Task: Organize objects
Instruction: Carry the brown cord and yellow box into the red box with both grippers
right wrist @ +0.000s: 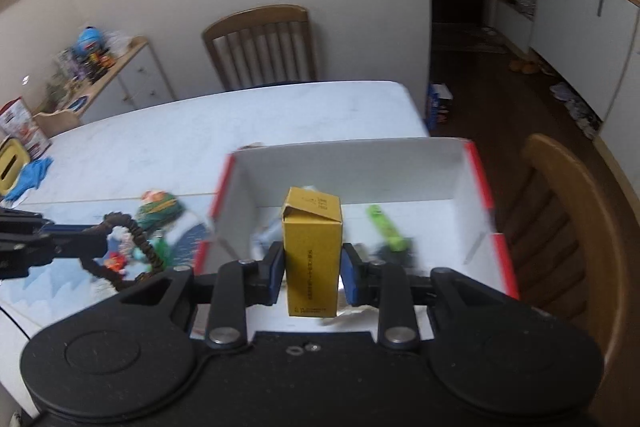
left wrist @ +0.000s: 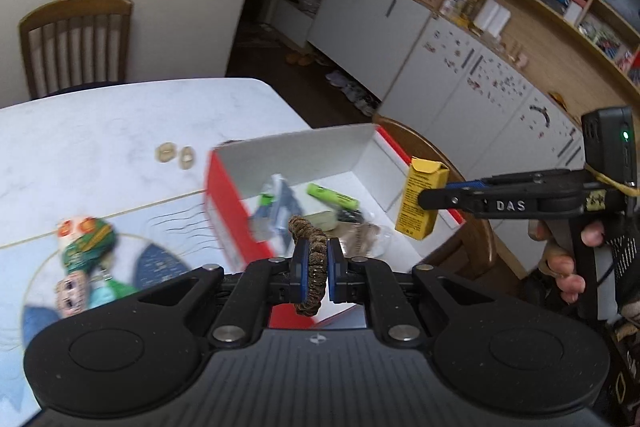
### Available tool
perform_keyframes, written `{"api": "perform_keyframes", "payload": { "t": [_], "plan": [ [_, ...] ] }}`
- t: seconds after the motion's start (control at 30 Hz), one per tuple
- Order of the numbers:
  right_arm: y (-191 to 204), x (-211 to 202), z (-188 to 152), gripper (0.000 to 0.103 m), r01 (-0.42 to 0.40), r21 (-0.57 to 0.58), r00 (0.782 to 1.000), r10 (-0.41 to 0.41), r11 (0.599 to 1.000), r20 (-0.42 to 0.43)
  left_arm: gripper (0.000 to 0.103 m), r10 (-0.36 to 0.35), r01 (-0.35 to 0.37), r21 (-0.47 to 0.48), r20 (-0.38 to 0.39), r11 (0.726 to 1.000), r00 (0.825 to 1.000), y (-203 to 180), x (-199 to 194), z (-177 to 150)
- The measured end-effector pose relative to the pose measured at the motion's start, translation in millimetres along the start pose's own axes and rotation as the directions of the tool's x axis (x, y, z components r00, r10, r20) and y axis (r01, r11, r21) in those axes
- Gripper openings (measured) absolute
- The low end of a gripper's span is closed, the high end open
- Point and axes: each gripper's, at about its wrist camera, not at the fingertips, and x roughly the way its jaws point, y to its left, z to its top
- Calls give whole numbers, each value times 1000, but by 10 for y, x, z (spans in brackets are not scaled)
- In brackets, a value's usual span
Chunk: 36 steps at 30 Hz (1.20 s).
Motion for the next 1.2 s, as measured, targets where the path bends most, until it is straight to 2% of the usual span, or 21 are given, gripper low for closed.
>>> {"api": "perform_keyframes", "payload": {
  "t": [0.17, 0.4, 0.63, 0.87, 1.2],
  "plan": [
    [-311, 78, -28, 28, 29, 9, 999, -29, 1000, -27, 9, -3, 4, 28, -48, 1000, 999, -264, 363, 46],
    [-614, 298, -7, 28, 54, -13, 996, -55, 998, -71, 9, 44, -37, 52, -135, 998, 990, -435, 896, 43],
    [-697, 635, 18, 28, 62, -82, 986, -74, 995, -146, 9, 123, -105, 91, -223, 990, 967, -468, 1321, 7],
    [-678, 913, -19, 28, 29, -132, 979, -55, 991, -198, 9, 175, -151, 108, -281, 983, 943, -437, 1611, 34],
    [-666, 1163, 37, 28, 11, -159, 976, -45, 987, -214, 9, 257, -224, 140, -305, 965, 917, -394, 1866, 94]
  ]
}}
